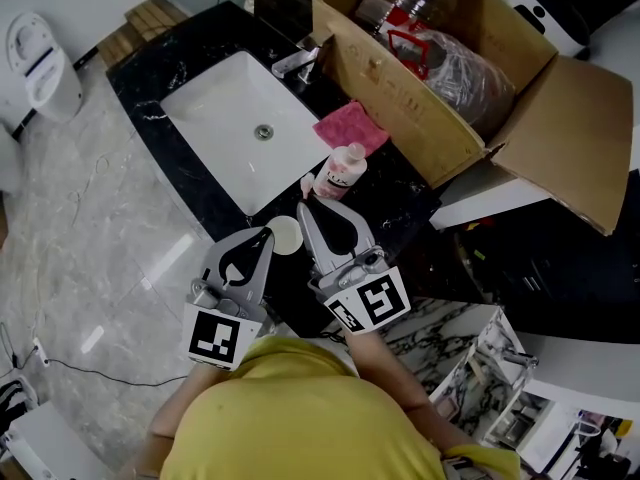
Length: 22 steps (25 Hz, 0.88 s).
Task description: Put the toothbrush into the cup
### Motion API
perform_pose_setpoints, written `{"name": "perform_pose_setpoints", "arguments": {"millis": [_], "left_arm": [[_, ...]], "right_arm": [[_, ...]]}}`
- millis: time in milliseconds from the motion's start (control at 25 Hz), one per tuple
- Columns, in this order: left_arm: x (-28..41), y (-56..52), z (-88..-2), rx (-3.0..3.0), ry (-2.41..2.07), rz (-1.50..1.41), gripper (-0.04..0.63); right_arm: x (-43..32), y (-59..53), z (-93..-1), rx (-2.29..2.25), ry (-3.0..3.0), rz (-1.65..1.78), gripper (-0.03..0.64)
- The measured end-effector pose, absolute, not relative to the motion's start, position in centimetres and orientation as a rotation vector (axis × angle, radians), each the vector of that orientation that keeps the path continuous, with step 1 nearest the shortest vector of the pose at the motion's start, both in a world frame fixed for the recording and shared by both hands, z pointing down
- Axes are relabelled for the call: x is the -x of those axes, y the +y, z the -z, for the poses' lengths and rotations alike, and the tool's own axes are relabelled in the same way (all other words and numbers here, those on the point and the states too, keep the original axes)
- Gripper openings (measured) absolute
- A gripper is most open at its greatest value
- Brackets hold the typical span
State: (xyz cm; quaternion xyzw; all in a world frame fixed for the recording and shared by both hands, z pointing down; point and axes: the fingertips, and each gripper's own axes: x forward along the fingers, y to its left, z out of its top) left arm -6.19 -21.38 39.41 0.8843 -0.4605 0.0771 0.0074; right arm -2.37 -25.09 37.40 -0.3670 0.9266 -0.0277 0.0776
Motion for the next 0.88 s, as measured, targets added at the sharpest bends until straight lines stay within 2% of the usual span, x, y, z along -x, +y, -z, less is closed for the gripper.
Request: {"name": "perform_pose_setpoints", "arguments": {"millis": [320, 880], "left_arm": [[7.7, -21.2, -39.7, -2.733, -1.478, -0.244, 0.002], [7.8, -21.3, -39.8, -2.735, -1.470, -0.242, 0.002]], "right_arm": [[5.1, -24.8, -38.6, 1.028, 2.791, 0.133, 0.032], [5.5, -25.5, -45.7, 1.202, 3.015, 0.368, 0.035]]}}
